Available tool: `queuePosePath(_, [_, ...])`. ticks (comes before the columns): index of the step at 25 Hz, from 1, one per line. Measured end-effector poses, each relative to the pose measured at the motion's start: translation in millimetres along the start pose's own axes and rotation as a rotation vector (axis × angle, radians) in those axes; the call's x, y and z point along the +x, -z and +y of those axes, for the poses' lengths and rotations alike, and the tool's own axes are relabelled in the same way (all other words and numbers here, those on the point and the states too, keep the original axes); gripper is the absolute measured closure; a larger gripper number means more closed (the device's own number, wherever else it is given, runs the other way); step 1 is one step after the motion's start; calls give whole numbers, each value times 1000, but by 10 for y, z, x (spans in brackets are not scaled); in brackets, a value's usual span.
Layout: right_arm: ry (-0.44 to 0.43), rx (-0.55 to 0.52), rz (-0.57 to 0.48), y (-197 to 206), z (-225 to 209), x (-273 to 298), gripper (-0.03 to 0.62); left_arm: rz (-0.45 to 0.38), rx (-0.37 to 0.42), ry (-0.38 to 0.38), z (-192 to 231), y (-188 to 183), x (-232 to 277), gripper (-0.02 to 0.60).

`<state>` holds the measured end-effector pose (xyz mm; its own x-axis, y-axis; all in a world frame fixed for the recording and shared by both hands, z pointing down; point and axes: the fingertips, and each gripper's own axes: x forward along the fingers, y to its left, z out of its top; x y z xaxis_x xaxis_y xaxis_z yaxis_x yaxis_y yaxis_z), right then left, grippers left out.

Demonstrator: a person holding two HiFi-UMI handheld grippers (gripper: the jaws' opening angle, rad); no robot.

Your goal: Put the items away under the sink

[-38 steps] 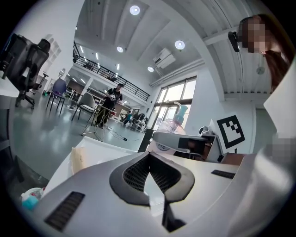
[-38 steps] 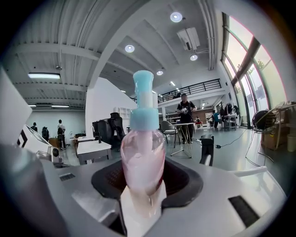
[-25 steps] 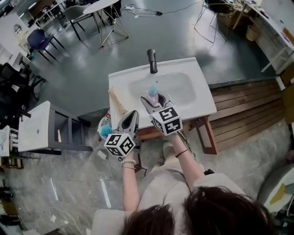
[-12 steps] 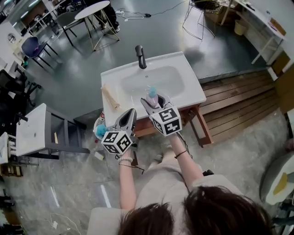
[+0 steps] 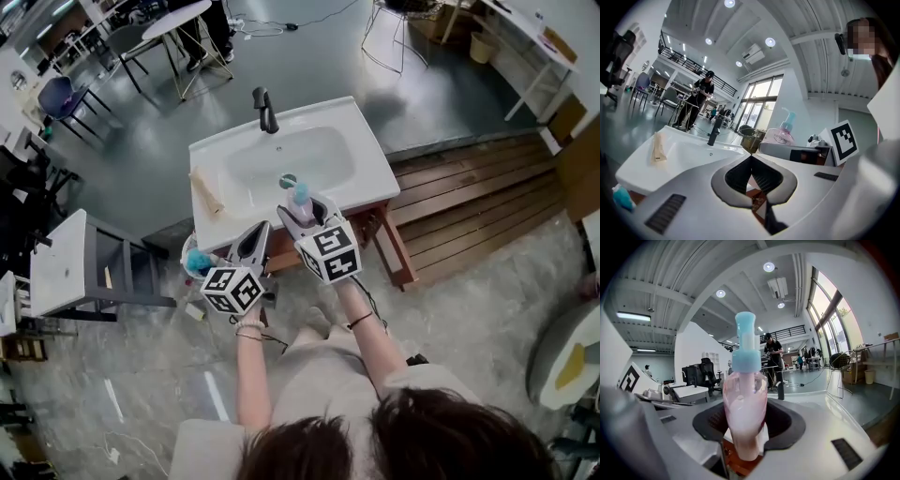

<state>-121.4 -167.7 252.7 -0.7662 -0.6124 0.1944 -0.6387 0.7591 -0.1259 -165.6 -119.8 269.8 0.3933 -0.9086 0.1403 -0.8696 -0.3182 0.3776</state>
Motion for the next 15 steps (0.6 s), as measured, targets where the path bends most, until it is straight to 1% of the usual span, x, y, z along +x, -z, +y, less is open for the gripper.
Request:
queuePosePath(2, [-16,-4,14,53,35,-108,390,-2,-11,-6,-122,69,-12,578])
queuePosePath(5, [-26,-7,33,119,45,-287,390,-4,-7,-9,-321,145,-62,580])
queuePosePath(8, [-31,-8,43,168,37,-449,390,-11,6,-12,-495,205,-136,580])
queuePosePath(12, [-46,-9,48,216,77,-571,390,0,41,-39,-622,280,-258,580])
queuePosePath(15, [-56,2,44,244,119,-645,390,5,52,-53,-703,341,-355,580])
